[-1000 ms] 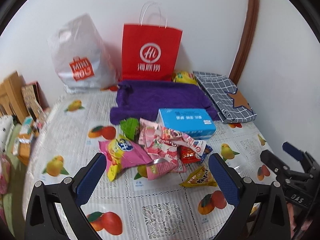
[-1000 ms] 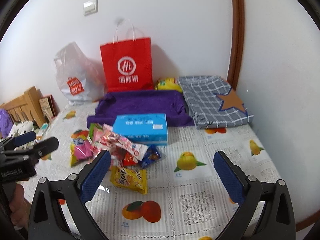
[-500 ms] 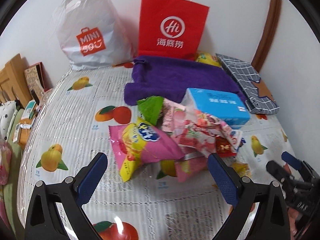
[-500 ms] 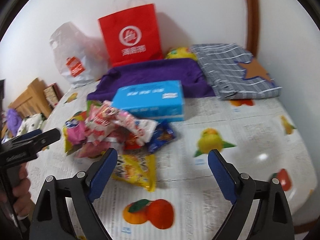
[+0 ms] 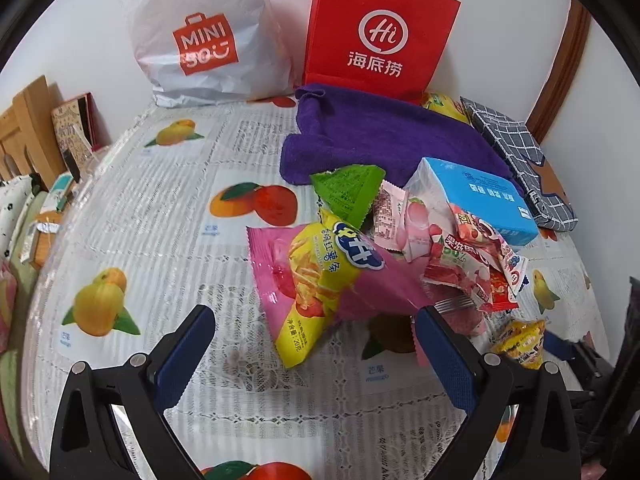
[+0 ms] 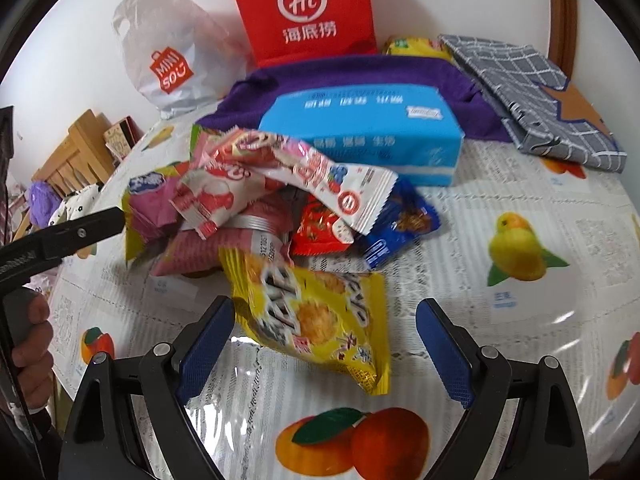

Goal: Organize snacks
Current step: 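Grasp the yellow cookie snack bag with the right tool while the left tool approaches the pink-yellow bag, then grasp the pink-yellow snack bag with the left tool while the right tool lifts its bag, then carry both bags onto the purple towel and open both tools to release them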

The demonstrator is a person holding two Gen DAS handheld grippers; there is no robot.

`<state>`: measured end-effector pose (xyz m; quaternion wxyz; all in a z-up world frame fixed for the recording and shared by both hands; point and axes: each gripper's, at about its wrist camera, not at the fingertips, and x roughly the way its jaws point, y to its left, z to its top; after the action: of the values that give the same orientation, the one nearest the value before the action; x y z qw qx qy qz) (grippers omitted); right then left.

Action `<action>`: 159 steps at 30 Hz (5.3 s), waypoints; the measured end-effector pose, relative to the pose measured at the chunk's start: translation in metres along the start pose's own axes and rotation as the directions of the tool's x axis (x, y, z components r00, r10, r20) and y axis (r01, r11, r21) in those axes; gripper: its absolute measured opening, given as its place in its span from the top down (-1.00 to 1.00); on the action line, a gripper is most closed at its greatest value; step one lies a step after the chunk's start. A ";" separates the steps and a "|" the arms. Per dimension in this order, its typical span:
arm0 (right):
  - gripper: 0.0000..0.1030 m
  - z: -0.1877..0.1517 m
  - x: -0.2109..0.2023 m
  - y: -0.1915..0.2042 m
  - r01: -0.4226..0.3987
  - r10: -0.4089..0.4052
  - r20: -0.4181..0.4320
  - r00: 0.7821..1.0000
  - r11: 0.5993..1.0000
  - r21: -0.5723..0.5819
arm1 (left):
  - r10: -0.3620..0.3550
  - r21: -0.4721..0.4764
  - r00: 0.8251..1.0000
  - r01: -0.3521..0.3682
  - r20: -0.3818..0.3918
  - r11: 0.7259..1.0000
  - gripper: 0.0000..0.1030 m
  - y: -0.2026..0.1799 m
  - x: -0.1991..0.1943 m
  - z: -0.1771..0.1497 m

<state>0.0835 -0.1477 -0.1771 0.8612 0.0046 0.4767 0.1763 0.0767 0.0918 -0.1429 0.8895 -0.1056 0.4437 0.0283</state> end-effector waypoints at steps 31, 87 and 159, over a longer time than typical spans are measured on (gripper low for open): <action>-0.37 -0.002 -0.036 -0.052 0.047 -0.049 0.090 0.995 0.999 0.025 | -0.083 -0.102 0.995 0.078 -0.051 0.992 -0.30 0.004 0.045 0.021; 0.00 0.013 -0.111 -0.061 0.110 -0.139 0.207 0.968 0.983 0.144 | -0.184 0.028 0.981 0.183 0.059 0.983 0.03 -0.058 -0.063 0.027; 0.01 0.293 0.053 -0.084 0.111 -0.113 0.228 0.967 0.994 0.021 | -0.125 -0.030 0.992 0.125 0.004 0.992 0.03 -0.047 0.107 0.254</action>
<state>0.3754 -0.1635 -0.0758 0.9188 0.0013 0.3747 0.1240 0.3478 0.0956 -0.0722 0.8883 -0.1464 0.4349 -0.0209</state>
